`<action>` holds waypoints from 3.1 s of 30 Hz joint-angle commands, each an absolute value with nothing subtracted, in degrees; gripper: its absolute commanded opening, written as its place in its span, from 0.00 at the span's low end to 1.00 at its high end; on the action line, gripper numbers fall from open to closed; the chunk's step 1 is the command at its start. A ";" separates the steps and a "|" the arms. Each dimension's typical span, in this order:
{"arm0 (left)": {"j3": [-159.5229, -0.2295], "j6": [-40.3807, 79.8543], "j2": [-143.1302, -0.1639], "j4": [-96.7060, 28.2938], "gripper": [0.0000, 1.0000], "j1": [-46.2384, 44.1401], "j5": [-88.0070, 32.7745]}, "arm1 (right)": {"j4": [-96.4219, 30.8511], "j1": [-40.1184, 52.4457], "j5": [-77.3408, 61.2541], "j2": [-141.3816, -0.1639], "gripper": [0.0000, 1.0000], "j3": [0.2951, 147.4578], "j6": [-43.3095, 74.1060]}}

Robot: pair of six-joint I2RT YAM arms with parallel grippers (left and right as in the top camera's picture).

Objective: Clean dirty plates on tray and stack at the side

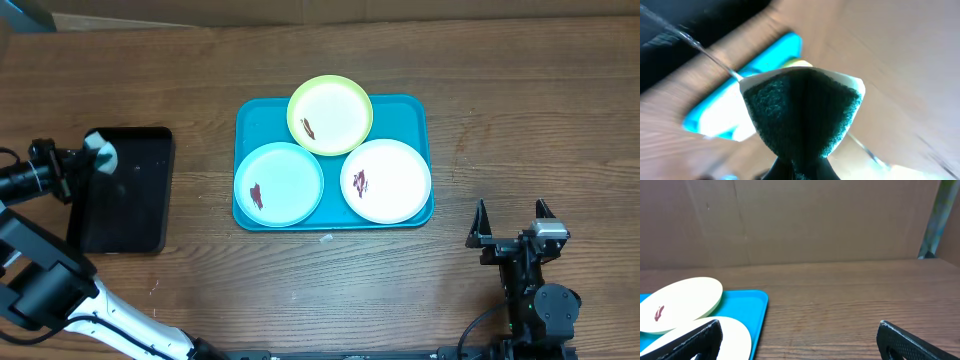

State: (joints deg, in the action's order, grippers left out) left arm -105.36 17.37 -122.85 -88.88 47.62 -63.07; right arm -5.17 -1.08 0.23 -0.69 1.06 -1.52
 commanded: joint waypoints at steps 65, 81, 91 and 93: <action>-102.94 25.47 -123.74 -73.03 0.04 41.17 -19.68 | -4.84 -0.82 0.16 -0.16 1.00 0.47 -1.76; -113.47 5.08 -122.83 -88.07 0.04 41.25 -73.82 | -4.84 -0.82 0.16 -0.16 1.00 0.47 -1.76; -133.21 15.18 -120.51 -92.92 0.04 41.21 -31.53 | -4.84 -0.82 0.14 -0.16 1.00 0.47 -1.74; -130.80 14.22 -121.19 -92.86 0.04 41.08 -31.90 | -4.84 -0.82 0.16 -0.16 1.00 0.47 -1.76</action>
State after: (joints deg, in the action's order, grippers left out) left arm -131.70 11.51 -121.49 -92.75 41.32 -44.36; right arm -5.17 -1.08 0.21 -0.69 1.06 -1.54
